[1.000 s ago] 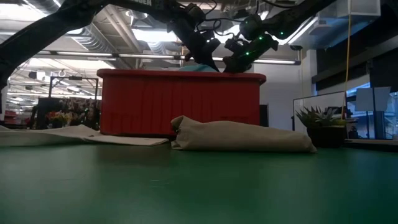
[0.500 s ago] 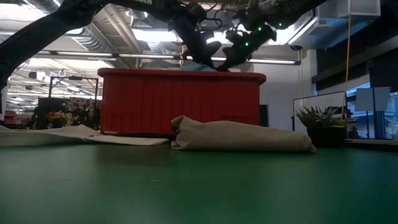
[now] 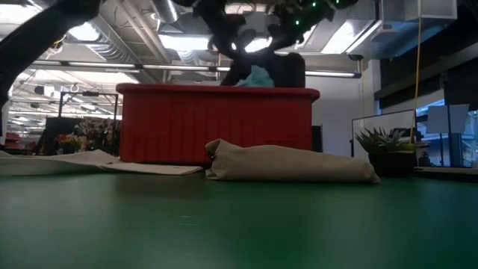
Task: Fold Laundry from Bin
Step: Remove the black shorts from the red laundry bin
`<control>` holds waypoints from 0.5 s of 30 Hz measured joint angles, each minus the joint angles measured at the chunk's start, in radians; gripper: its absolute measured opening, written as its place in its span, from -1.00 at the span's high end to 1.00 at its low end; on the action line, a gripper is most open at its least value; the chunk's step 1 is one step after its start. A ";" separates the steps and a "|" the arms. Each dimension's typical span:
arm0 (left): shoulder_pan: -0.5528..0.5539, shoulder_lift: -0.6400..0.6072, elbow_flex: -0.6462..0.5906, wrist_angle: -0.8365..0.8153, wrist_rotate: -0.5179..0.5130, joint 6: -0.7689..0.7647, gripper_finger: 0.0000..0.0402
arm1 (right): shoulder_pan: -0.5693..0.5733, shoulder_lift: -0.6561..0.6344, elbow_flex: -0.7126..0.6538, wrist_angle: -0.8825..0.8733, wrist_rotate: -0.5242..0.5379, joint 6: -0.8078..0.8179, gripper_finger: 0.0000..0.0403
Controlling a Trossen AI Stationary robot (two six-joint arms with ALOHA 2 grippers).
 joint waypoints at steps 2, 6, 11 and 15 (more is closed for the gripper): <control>-0.002 -0.032 0.000 -0.004 0.008 0.014 0.17 | 0.000 0.000 0.038 -0.012 0.000 0.000 0.99; -0.013 -0.095 0.000 -0.009 0.010 0.020 0.17 | -0.001 0.000 0.138 -0.051 -0.013 0.000 0.99; -0.024 -0.159 0.000 -0.019 0.018 0.020 0.17 | -0.001 0.000 0.288 -0.143 -0.019 0.000 0.99; -0.040 -0.204 0.000 -0.034 0.022 0.025 0.17 | -0.001 0.000 0.413 -0.243 -0.059 0.002 0.99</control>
